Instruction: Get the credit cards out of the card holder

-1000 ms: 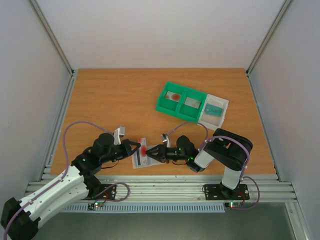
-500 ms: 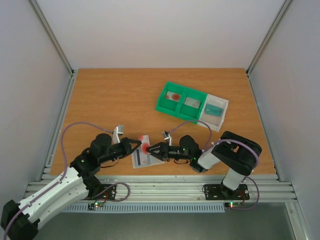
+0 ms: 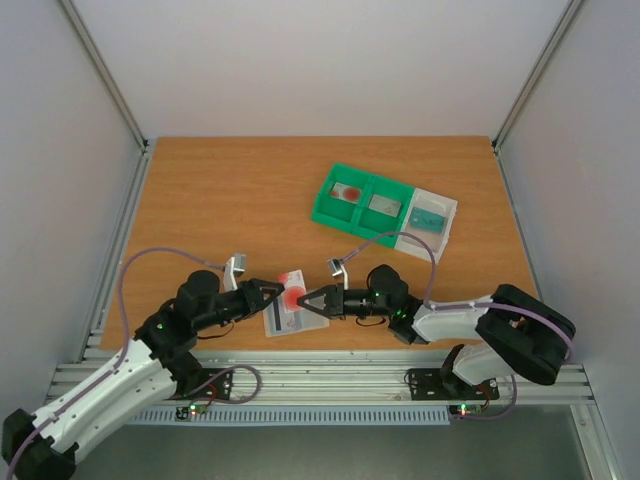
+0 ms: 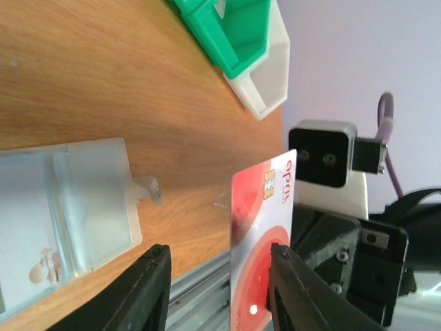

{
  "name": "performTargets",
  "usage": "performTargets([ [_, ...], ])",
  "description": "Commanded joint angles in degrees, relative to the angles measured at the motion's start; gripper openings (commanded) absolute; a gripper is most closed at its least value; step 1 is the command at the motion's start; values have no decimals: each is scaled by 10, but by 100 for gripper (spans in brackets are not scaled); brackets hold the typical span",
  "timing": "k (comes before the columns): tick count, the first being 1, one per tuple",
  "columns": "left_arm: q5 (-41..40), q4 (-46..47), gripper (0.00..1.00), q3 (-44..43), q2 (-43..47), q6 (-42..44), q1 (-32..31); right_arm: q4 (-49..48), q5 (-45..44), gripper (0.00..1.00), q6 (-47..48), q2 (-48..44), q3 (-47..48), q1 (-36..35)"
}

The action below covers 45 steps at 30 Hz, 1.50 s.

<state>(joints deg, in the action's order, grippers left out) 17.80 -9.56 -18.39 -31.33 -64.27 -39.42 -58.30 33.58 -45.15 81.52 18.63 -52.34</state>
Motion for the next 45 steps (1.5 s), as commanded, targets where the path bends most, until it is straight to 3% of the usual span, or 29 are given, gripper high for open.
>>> performTargets([
  [1,24,-98,44,-64,43,64,-1,147,57,1,86,-54,25,1],
  [6,40,-202,60,-120,76,138,-1,316,124,1,190,-125,64,1],
  [13,94,-296,66,-172,73,223,-1,603,169,1,357,-199,155,0],
  [19,141,-293,63,-185,52,246,-1,643,222,1,385,-198,190,0],
  [23,179,-250,57,-170,42,236,-1,659,222,1,400,-199,202,0],
  [29,198,-223,39,-154,29,237,-1,672,220,1,408,-200,210,0],
  [37,224,-174,40,-131,18,220,-1,676,231,1,413,-203,214,0],
  [43,243,-143,3,-121,6,214,-1,677,224,3,413,-203,219,0],
  [45,247,-139,1,-118,2,215,-1,678,214,6,411,-203,219,0],
])
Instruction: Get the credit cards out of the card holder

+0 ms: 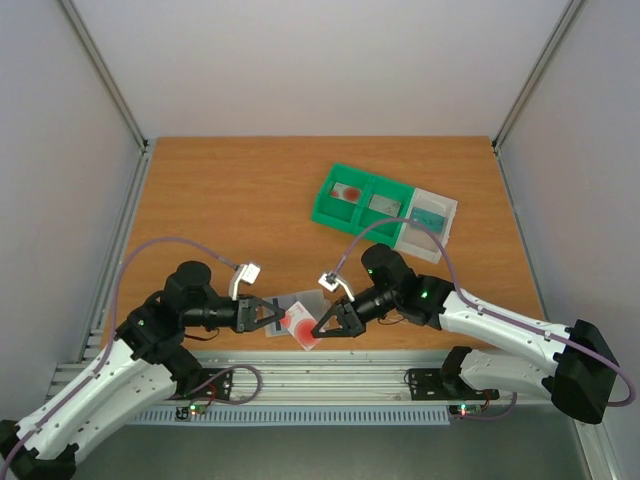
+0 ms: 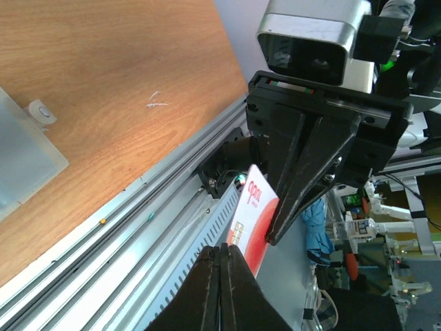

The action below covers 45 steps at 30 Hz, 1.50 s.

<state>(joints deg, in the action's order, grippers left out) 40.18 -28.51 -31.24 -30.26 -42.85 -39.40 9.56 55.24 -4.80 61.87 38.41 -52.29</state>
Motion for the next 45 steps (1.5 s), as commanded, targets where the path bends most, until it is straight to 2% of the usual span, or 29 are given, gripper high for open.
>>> performTargets([
  [1,24,54,0,12,-9,-1,-1,1,-10,7,6,-7,21,-1],
  [9,11,95,0,25,-6,-29,-1,-28,-54,13,-41,-26,5,-1],
  [12,0,110,1,28,-7,-42,-2,-25,-103,30,-62,-42,0,-1],
  [16,-35,140,1,38,1,-68,-1,-85,-158,45,-128,-66,-34,-1],
  [22,-102,196,0,52,12,-109,-2,-214,-233,53,-261,-73,-87,-1],
  [25,-138,205,0,47,11,-116,-1,-279,-254,53,-306,-60,-104,-1],
  [33,-202,236,0,49,16,-138,-2,-350,-298,52,-358,-29,-115,-2],
  [41,-249,248,0,63,29,-153,-1,-370,-337,38,-374,-16,-107,-6],
  [45,-266,258,0,72,34,-164,-2,-374,-347,34,-378,-9,-104,-9],
])
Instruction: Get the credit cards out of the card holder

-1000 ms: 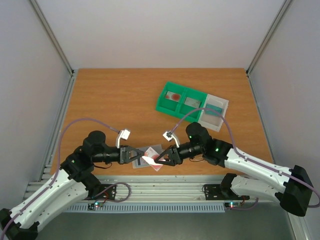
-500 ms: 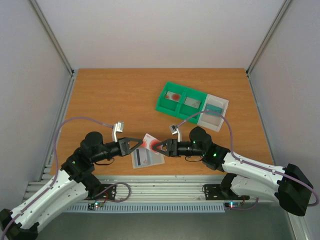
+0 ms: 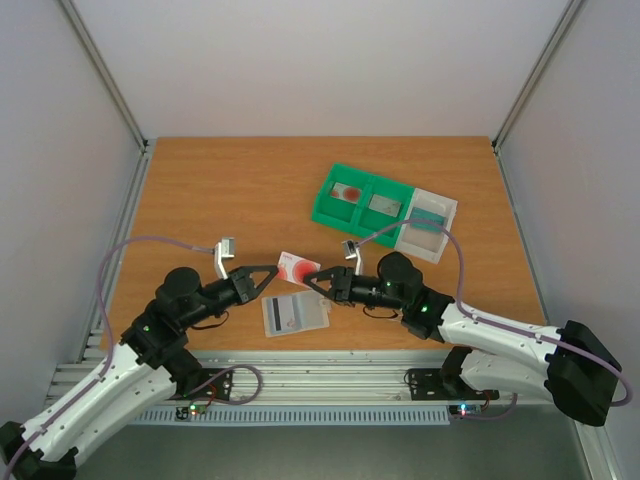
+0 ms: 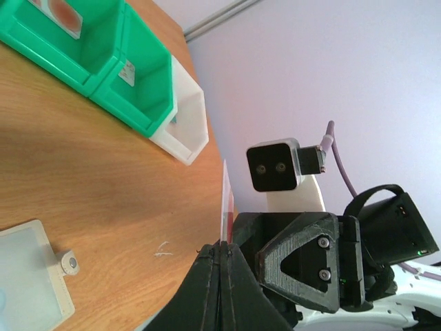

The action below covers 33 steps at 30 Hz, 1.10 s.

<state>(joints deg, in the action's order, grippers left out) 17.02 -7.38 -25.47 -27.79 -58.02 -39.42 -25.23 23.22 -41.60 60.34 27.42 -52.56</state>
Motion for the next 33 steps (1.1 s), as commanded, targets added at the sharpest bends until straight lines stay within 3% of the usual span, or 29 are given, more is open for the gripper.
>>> performTargets([
  [1,-38,48,0,16,11,-15,-1,-30,-27,34,-12,8,6,-7],
  [5,-46,52,0,17,12,-24,-1,-34,-28,30,-13,13,9,-10],
  [16,-65,47,0,32,27,-40,-1,-24,-51,2,-2,4,11,-23],
  [19,-67,33,2,30,34,-39,-1,-2,-53,1,10,0,20,-24],
  [21,-71,16,16,27,41,-34,-1,16,-57,1,19,-6,25,-24],
  [24,-77,-16,48,22,53,-23,-1,77,-72,1,52,-22,42,-24],
  [30,-100,-128,95,-15,66,19,-1,263,-136,1,144,-51,127,-22],
  [33,-112,-178,99,-30,64,48,-1,340,-158,1,184,-44,170,-14],
])
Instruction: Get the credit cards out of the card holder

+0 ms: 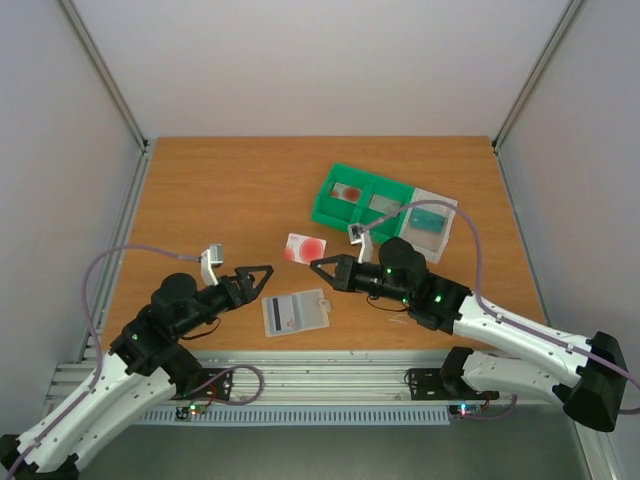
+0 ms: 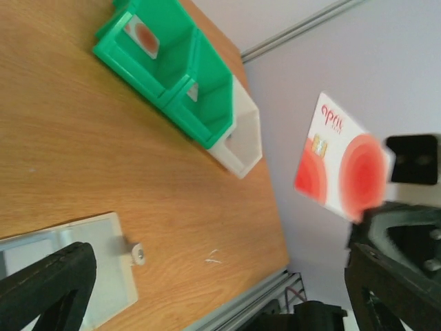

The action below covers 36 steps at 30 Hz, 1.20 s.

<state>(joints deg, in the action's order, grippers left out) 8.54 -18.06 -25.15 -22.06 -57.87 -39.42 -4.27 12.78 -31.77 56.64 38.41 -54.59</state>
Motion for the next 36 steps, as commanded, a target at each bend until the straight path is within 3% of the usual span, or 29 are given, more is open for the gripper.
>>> performTargets([
  [1,-30,-83,99,-36,7,52,-1,144,-54,1,95,1,73,13],
  [15,-72,-226,99,-67,-36,143,-1,258,22,1,178,142,214,199],
  [27,-72,-215,99,-43,-50,147,-1,359,6,1,228,313,348,279],
  [36,-66,-214,99,-30,-43,129,-1,343,21,1,224,423,419,321],
])
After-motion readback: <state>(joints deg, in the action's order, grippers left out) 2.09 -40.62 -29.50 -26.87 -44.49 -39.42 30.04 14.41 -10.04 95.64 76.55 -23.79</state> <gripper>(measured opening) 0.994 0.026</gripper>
